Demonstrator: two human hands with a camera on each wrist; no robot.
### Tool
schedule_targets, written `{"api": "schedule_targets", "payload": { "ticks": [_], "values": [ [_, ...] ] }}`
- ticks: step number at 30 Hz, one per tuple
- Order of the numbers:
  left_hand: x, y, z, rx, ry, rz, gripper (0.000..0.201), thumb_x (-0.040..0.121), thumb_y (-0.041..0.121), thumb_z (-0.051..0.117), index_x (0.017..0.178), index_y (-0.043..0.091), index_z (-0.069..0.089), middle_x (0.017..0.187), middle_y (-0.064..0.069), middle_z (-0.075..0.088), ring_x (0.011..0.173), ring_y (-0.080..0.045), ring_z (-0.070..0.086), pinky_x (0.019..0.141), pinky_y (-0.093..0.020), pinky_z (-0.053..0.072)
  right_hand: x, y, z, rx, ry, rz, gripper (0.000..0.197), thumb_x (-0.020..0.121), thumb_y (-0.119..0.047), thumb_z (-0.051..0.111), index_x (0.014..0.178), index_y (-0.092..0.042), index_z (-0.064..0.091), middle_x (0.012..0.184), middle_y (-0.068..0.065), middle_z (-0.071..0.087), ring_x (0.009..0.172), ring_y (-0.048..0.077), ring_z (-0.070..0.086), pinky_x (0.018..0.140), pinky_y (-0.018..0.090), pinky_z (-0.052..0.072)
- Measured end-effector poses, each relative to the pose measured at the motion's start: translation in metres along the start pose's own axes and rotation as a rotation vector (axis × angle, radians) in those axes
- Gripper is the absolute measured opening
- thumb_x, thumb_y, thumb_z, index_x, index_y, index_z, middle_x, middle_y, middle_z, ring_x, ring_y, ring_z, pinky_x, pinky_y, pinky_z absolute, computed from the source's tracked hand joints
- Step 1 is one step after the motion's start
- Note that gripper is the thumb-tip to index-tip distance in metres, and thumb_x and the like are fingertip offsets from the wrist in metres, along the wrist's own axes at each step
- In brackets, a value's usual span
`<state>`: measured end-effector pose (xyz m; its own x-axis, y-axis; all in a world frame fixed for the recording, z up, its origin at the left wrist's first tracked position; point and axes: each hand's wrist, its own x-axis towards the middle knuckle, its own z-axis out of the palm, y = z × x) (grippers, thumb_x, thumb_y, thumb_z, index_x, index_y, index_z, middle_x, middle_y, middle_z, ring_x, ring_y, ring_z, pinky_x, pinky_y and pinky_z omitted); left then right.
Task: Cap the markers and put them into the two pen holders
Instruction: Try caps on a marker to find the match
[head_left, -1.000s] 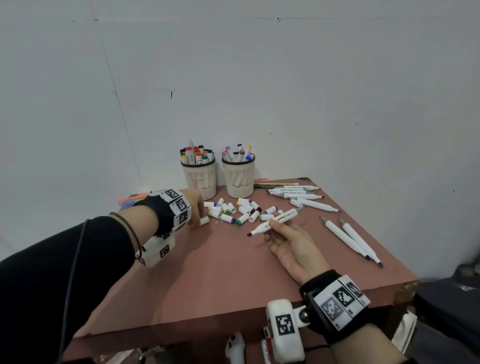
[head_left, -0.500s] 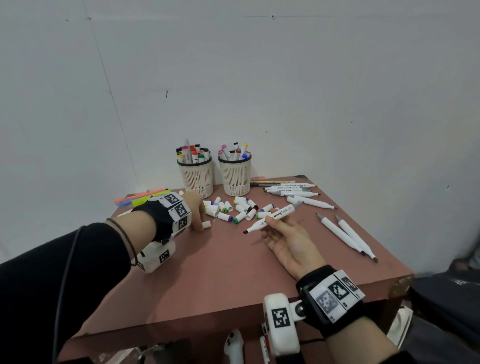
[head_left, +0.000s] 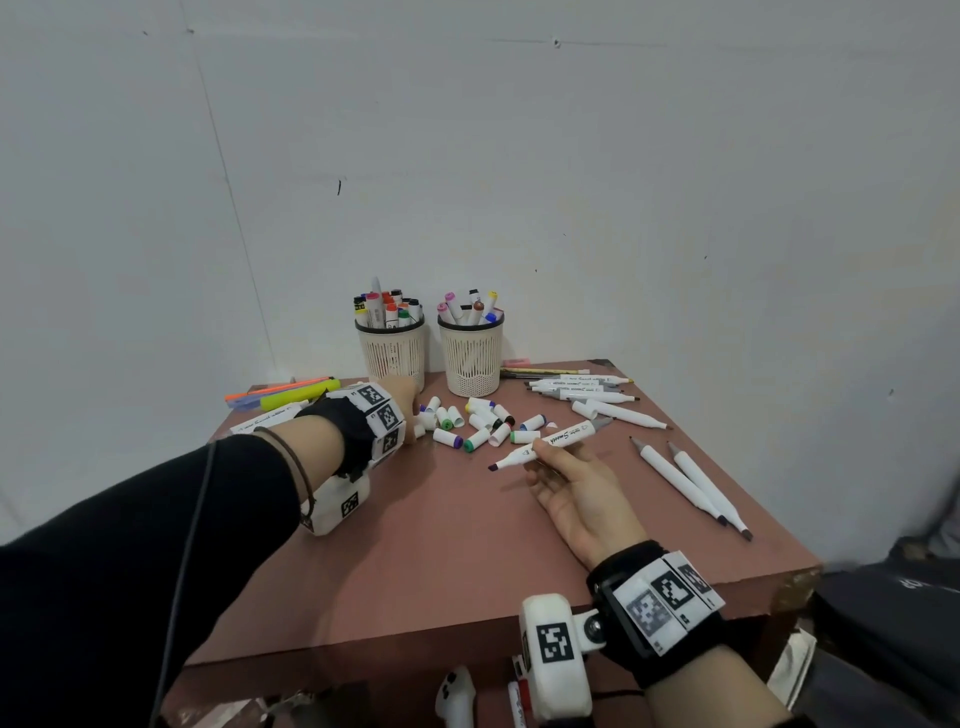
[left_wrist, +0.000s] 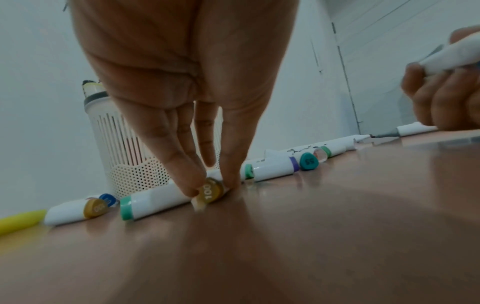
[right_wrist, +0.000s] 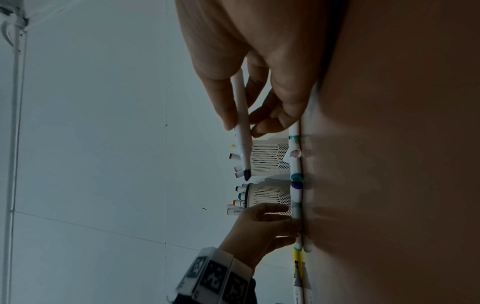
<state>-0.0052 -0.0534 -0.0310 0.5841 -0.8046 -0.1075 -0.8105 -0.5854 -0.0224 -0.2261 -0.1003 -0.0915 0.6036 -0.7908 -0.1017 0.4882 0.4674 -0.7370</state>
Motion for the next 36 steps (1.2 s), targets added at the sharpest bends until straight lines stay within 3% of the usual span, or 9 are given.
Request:
{"api": "schedule_targets", "payload": {
  "ticks": [3,6,10,13,20,25,27,32,36],
  "values": [
    [0.004,0.001,-0.006,-0.005,-0.034,0.008,0.046,0.080,0.023,0.071,0.123,0.012,0.059,0.123,-0.006,0.061,0.106,-0.021,0.059,0.074,-0.024,0.044,0.001,0.001,0.000,-0.029,-0.006,-0.002,0.016,0.084,0.006,0.060,0.092,-0.009,0.059,0.076,0.007,0.062,0.061,0.012,0.059,0.057,0.021,0.050],
    [0.009,0.001,-0.009,-0.018,-0.056,0.032,0.052,0.079,0.021,0.073,0.128,0.013,0.057,0.128,-0.005,0.057,0.114,-0.021,0.056,0.084,-0.025,0.046,0.002,0.001,0.000,-0.028,-0.011,-0.006,0.016,0.084,0.006,0.060,0.092,-0.009,0.060,0.075,0.007,0.063,0.060,0.012,0.059,0.057,0.021,0.050],
    [0.013,0.008,-0.009,-0.055,0.003,0.106,0.050,0.072,0.019,0.078,0.119,0.016,0.061,0.116,-0.003,0.062,0.105,-0.019,0.059,0.085,-0.029,0.050,0.003,0.001,-0.001,-0.017,-0.015,-0.004,0.017,0.085,0.006,0.060,0.094,-0.008,0.060,0.076,0.007,0.064,0.061,0.012,0.059,0.058,0.021,0.050],
    [0.010,0.016,-0.009,-0.111,-0.039,0.241,0.032,0.071,0.023,0.080,0.101,0.024,0.068,0.103,0.002,0.062,0.093,-0.012,0.056,0.071,-0.022,0.046,0.004,0.001,-0.001,0.000,-0.029,-0.005,0.017,0.085,0.006,0.059,0.095,-0.009,0.059,0.075,0.007,0.064,0.062,0.012,0.059,0.058,0.021,0.051],
    [-0.005,0.031,-0.007,0.034,-0.094,0.330,0.026,0.079,0.021,0.074,0.105,0.017,0.073,0.097,0.006,0.056,0.092,-0.010,0.053,0.074,-0.022,0.039,0.004,0.001,0.000,0.051,-0.045,0.006,0.023,0.083,0.010,0.059,0.102,-0.003,0.057,0.072,0.008,0.065,0.059,0.013,0.061,0.057,0.021,0.051],
    [-0.012,0.024,-0.006,0.071,-0.064,0.342,0.022,0.080,0.022,0.073,0.101,0.016,0.075,0.103,-0.002,0.069,0.089,-0.015,0.060,0.057,-0.015,0.037,0.003,0.001,0.000,0.067,-0.042,-0.010,0.035,0.082,0.013,0.059,0.114,-0.001,0.053,0.071,0.009,0.064,0.057,0.013,0.062,0.054,0.021,0.051],
    [-0.016,0.022,-0.006,0.053,-0.033,0.334,0.019,0.085,0.018,0.067,0.102,0.011,0.073,0.103,-0.005,0.070,0.092,-0.017,0.062,0.065,-0.016,0.041,0.003,0.001,0.000,0.071,-0.045,-0.014,0.034,0.082,0.013,0.058,0.113,0.000,0.053,0.071,0.010,0.064,0.056,0.013,0.061,0.054,0.021,0.051],
    [-0.038,0.013,-0.013,-0.177,0.127,0.273,0.017,0.092,0.013,0.057,0.107,0.008,0.063,0.090,-0.001,0.063,0.066,-0.007,0.054,0.074,-0.023,0.048,-0.001,0.000,0.003,0.042,-0.042,-0.026,0.015,0.083,0.011,0.058,0.090,-0.002,0.059,0.067,0.008,0.064,0.055,0.013,0.060,0.054,0.021,0.050],
    [-0.065,-0.001,-0.013,-0.740,0.113,0.198,0.014,0.096,0.008,0.049,0.101,0.012,0.061,0.086,-0.003,0.063,0.059,-0.011,0.067,0.072,-0.027,0.059,-0.002,0.000,0.003,0.031,-0.030,-0.038,0.012,0.083,0.009,0.060,0.089,-0.001,0.060,0.067,0.007,0.063,0.056,0.012,0.060,0.053,0.020,0.050]
  ]
}}
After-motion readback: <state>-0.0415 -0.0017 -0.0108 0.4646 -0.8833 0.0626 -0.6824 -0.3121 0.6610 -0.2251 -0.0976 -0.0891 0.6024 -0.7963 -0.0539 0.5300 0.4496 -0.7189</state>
